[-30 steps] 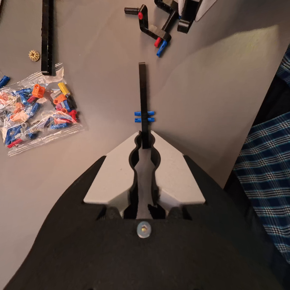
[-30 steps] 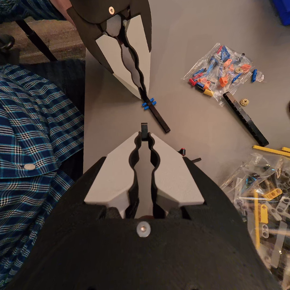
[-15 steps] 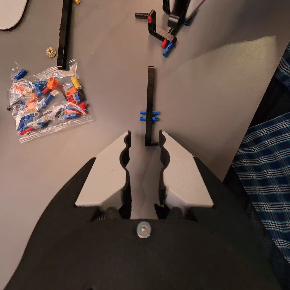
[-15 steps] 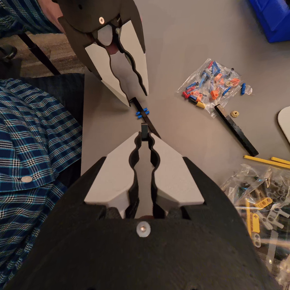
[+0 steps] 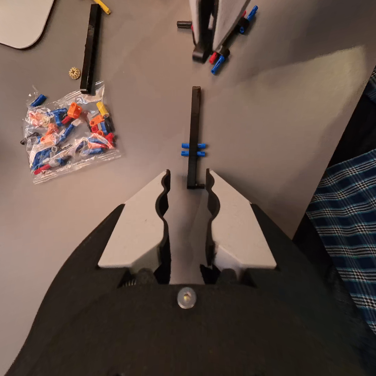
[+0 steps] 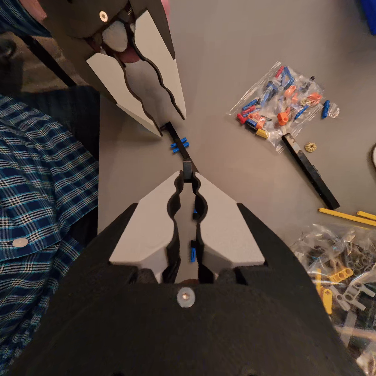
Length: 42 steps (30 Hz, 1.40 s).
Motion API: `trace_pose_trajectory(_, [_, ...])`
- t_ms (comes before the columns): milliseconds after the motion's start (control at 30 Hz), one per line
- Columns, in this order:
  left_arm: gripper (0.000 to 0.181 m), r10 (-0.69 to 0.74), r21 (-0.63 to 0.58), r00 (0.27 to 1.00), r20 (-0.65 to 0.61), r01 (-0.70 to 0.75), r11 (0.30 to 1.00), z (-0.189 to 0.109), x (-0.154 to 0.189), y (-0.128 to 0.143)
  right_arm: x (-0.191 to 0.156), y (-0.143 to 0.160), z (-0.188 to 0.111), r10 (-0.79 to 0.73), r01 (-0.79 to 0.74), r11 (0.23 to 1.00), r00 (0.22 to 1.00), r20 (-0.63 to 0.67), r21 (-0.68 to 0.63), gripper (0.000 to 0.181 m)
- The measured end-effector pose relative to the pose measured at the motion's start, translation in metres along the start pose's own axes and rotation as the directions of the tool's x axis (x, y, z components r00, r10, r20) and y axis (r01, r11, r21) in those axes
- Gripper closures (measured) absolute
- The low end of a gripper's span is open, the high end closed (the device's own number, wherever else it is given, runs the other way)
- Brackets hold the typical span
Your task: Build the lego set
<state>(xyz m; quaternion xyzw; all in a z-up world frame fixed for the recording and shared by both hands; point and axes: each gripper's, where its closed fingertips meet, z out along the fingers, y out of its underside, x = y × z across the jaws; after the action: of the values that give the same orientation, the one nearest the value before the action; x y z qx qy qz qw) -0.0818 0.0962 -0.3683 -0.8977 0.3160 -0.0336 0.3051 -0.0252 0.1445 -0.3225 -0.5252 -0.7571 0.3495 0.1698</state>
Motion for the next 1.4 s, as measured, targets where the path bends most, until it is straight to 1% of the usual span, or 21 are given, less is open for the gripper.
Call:
trace_pose_trajectory(67, [0.150, 0.006, 0.000, 1.000, -0.007, -0.006, 1.000, 0.003, 0.001, -0.002, 0.002, -0.001, 0.007, 0.008, -0.008, 1.000, 1.000, 0.007, -0.028, 0.177])
trace_pose_trajectory(200, [0.153, 0.030, -0.024, 0.999, -0.021, -0.030, 0.999, 0.008, 0.002, -0.001, 0.009, -0.008, 0.022, -0.024, 0.025, 0.997, 1.000, 0.020, -0.072, 0.177])
trace_pose_trajectory(333, [0.157, 0.023, -0.018, 0.999, -0.025, -0.023, 1.000, 0.007, 0.002, -0.001, 0.017, -0.010, 0.043, -0.087, 0.088, 0.981, 0.996, 0.018, -0.172, 0.177])
trace_pose_trajectory(400, [0.162, 0.027, -0.028, 0.999, -0.030, -0.028, 0.999, 0.007, 0.003, 0.002, 0.019, -0.006, 0.053, -0.100, 0.106, 0.966, 0.994, 0.040, -0.235, 0.177])
trace_pose_trajectory(467, [0.173, 0.021, -0.034, 0.999, -0.035, -0.022, 0.999, 0.007, 0.003, 0.004, 0.019, -0.002, 0.063, -0.111, 0.126, 0.954, 0.991, 0.070, -0.274, 0.177])
trace_pose_trajectory(533, [0.176, 0.027, -0.034, 0.999, -0.038, -0.028, 0.999, 0.007, 0.004, 0.004, 0.021, 0.000, 0.069, -0.130, 0.147, 0.941, 0.989, 0.077, -0.304, 0.176])
trace_pose_trajectory(600, [0.175, 0.030, -0.031, 0.999, -0.039, -0.031, 0.999, 0.008, 0.004, 0.003, 0.021, -0.001, 0.074, -0.153, 0.175, 0.936, 0.984, 0.093, -0.305, 0.176])
trace_pose_trajectory(667, [0.175, 0.038, -0.029, 0.998, -0.045, -0.040, 0.999, 0.008, 0.004, 0.003, 0.018, -0.002, 0.075, -0.143, 0.175, 0.937, 0.982, 0.125, -0.303, 0.171])
trace_pose_trajectory(733, [0.175, 0.044, -0.026, 0.998, -0.047, -0.045, 0.999, 0.008, 0.004, 0.003, 0.021, -0.001, 0.073, -0.154, 0.187, 0.931, 0.980, 0.127, -0.313, 0.165])
trace_pose_trajectory(800, [0.176, 0.047, -0.021, 0.998, -0.049, -0.048, 0.999, 0.008, 0.004, 0.002, 0.016, -0.005, 0.069, -0.133, 0.177, 0.942, 0.977, 0.167, -0.285, 0.161])
trace_pose_trajectory(967, [0.175, 0.062, -0.026, 0.996, -0.059, -0.064, 0.998, 0.007, 0.005, 0.003, 0.020, -0.001, 0.057, -0.120, 0.170, 0.946, 0.975, 0.189, -0.275, 0.169])
trace_pose_trajectory(1100, [0.175, 0.110, -0.038, 0.991, -0.076, -0.114, 0.993, 0.009, 0.003, 0.001, 0.019, 0.002, 0.058, -0.132, 0.185, 0.941, 0.972, 0.197, -0.283, 0.168])
trace_pose_trajectory(1167, [0.175, 0.135, -0.040, 0.987, -0.091, -0.139, 0.989, 0.010, 0.002, 0.000, 0.015, 0.004, 0.061, -0.154, 0.213, 0.934, 0.964, 0.215, -0.285, 0.160])
trace_pose_trajectory(1233, [0.175, 0.147, -0.041, 0.984, -0.098, -0.152, 0.988, 0.011, -0.001, -0.001, 0.010, 0.007, 0.063, -0.167, 0.236, 0.926, 0.956, 0.240, -0.296, 0.142])
trace_pose_trajectory(1267, [0.175, 0.156, -0.037, 0.982, -0.109, -0.161, 0.986, 0.012, -0.001, -0.002, 0.009, 0.007, 0.063, -0.175, 0.246, 0.924, 0.953, 0.246, -0.294, 0.138])
trace_pose_trajectory(1333, [0.176, 0.166, -0.035, 0.978, -0.126, -0.172, 0.984, 0.012, -0.002, -0.002, 0.008, 0.007, 0.066, -0.204, 0.270, 0.921, 0.948, 0.244, -0.281, 0.136])
trace_pose_trajectory(1400, [0.176, 0.180, -0.038, 0.973, -0.141, -0.187, 0.982, 0.013, -0.003, -0.003, 0.007, 0.006, 0.067, -0.210, 0.274, 0.922, 0.947, 0.244, -0.273, 0.138])
